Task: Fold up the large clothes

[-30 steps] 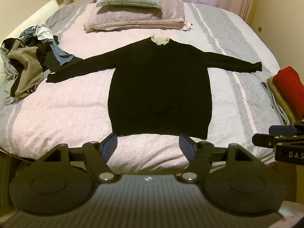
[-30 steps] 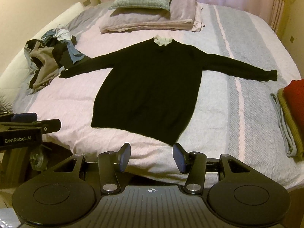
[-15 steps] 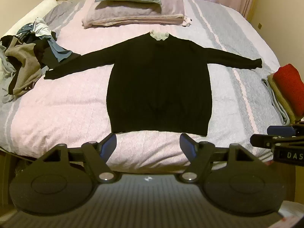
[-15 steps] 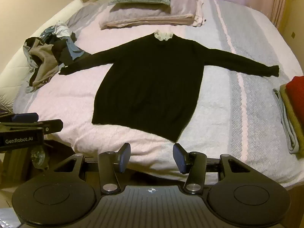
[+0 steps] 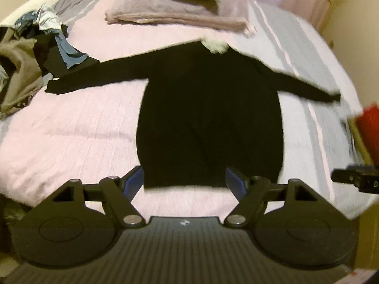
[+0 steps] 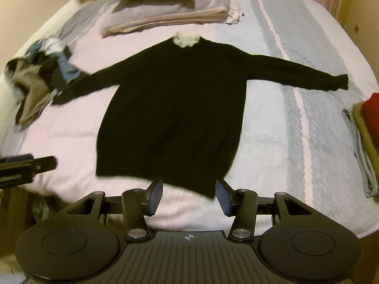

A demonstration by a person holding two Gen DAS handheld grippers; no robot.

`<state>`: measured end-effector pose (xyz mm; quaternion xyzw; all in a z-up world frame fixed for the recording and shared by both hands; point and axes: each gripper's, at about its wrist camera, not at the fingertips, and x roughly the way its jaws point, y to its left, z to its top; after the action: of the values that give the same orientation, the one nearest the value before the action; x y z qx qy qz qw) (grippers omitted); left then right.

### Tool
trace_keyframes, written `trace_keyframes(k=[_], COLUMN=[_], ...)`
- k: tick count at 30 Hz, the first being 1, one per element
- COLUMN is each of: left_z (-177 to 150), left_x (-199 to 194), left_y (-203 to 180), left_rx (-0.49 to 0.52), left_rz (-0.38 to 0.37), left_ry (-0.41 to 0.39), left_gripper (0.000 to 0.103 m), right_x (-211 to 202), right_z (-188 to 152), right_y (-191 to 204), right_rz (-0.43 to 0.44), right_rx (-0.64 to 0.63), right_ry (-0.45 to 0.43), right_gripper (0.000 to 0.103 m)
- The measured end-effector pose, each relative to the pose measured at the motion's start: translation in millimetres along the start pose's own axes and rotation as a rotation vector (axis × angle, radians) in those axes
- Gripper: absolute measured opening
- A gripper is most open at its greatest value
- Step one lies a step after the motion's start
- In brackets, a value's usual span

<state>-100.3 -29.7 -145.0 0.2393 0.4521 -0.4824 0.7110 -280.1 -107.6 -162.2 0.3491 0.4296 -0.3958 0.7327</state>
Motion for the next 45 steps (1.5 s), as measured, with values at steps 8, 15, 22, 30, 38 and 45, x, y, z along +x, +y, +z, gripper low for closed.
trace_keyframes(k=[8,15,22,30,38,45], left_z=[72.3,112.6,123.4,138.4,217.4,217.2], left_x=[145.5,265.3,338.1,358.8,267.7,275.8], left_y=[195.1,359.2,430.2,433.4,280.8,63.5], left_rx=[-0.433,-0.855,-0.993,-1.013,-0.386,0.040], left_rz=[-0.027,0.027,0.067,0.096,0.041,-0.366], left_ry=[-0.105,-0.188,-0.233,-0.292,-0.513,-0.387], left_gripper=[0.072,0.065,0.052,0.007,0.006,0.009], right_x=[103.2,176.8,228.2,255.8,259.6,246.8], right_z=[110.0,173.1,197.2,200.2,206.7,216.5], right_y=[-41.3,-72.9,-92.4,-111.1,-155.1,-204.4], right_rz=[-0.109,-0.236,-0.350,-0.375,-0.356,-0.337], right_rx=[0.176,0.272,0.303,0.302,0.355,0.398], right_ry=[-0.034,-0.063,-0.015,0.021,-0.007,-0.072], right_gripper=[0.047,0.047,0.047,0.047,0.047,0.047])
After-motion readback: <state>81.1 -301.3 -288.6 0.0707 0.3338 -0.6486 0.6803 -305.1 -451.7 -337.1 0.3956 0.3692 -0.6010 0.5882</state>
